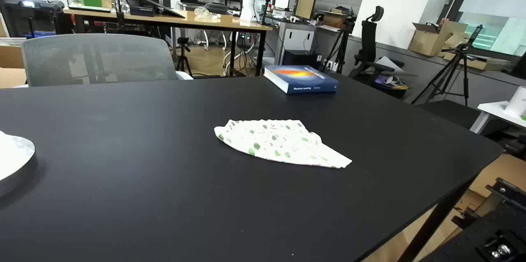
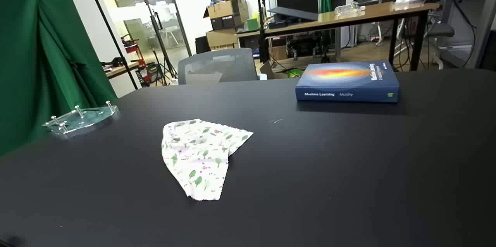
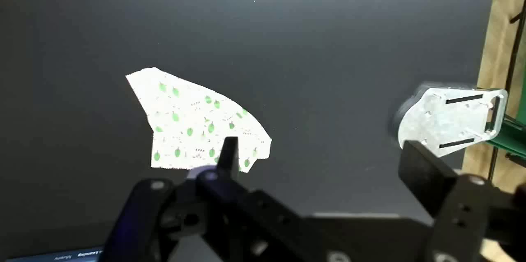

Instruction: Unfold the cloth on the table

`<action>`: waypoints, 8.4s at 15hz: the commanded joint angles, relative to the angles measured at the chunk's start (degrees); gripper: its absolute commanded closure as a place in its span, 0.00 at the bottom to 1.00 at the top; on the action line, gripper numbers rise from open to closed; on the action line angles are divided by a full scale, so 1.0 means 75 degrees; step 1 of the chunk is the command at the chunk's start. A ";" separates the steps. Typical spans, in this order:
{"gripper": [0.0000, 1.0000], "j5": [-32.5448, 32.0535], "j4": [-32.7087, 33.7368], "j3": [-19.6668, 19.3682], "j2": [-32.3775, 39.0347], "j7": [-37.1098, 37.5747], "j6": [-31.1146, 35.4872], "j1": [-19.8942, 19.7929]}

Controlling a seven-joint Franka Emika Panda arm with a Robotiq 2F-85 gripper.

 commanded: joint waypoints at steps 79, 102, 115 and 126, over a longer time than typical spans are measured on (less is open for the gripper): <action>0.00 -0.1311 0.2507 -0.0703 0.9959 0.1505 0.7156 -0.0164; 1.00 -0.0867 0.2231 -0.0704 0.9848 0.1338 0.7009 -0.0407; 1.00 -0.1727 0.1827 0.0104 0.6832 0.0194 0.4243 0.0181; 1.00 -0.1964 0.1836 0.0637 0.3997 0.0071 0.1333 0.0267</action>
